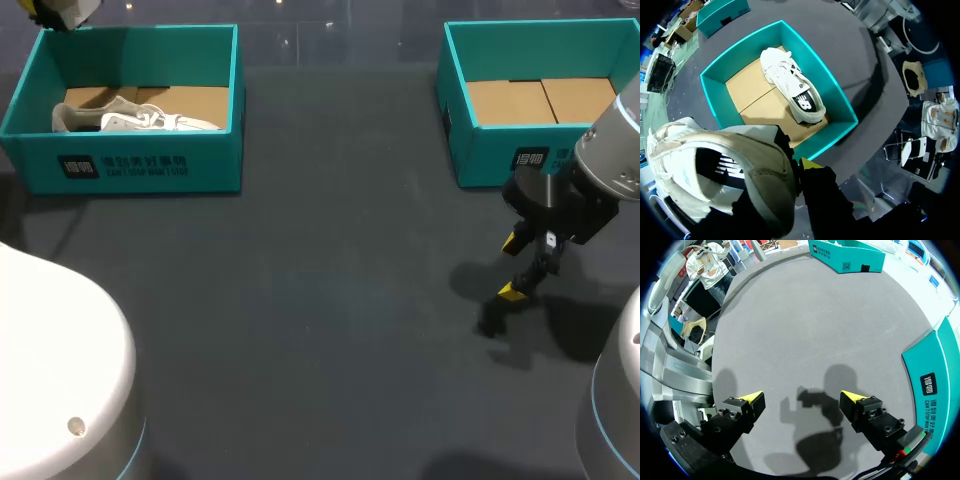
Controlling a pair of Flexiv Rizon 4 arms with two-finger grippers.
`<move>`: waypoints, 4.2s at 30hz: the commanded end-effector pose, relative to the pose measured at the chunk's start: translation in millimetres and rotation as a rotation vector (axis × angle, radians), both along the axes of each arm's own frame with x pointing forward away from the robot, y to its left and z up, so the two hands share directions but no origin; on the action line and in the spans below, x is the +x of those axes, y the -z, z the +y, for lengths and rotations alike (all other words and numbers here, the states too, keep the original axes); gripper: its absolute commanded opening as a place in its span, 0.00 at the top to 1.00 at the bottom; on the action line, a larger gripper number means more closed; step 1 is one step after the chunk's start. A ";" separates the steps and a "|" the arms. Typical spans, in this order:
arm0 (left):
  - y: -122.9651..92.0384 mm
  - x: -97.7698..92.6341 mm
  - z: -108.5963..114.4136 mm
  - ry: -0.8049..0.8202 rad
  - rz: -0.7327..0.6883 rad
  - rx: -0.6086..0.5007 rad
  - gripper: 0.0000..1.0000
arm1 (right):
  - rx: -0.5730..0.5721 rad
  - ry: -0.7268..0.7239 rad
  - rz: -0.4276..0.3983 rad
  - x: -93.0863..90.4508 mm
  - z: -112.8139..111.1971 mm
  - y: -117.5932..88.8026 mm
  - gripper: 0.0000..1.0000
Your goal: Take the shoe out of the shoebox, open the shoe tongue, remove and reinsert the insole, then place the shoe into the shoebox
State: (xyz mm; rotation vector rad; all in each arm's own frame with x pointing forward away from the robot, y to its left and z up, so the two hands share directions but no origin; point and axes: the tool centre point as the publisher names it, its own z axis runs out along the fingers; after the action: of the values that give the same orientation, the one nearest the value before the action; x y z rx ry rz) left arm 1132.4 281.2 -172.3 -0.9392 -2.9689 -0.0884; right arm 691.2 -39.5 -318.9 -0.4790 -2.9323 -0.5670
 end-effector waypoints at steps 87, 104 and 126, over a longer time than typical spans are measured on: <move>127.8 31.8 7.9 0.889 0.050 0.085 1.00 | -0.002 0.000 -0.001 -0.7 0.1 0.4 0.00; 126.9 33.2 8.9 0.910 0.085 0.082 1.00 | -0.002 0.000 -0.001 -0.7 0.1 0.4 0.00; 174.7 51.1 -5.5 0.868 0.094 0.113 1.00 | -0.002 0.000 -0.001 -0.7 0.1 0.4 0.00</move>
State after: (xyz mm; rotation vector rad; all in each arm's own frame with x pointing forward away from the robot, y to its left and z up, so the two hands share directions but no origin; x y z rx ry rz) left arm 1176.1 276.9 -340.8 -2.0473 -2.2227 -0.2136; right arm 691.3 -39.6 -319.0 -0.4791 -2.9323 -0.5670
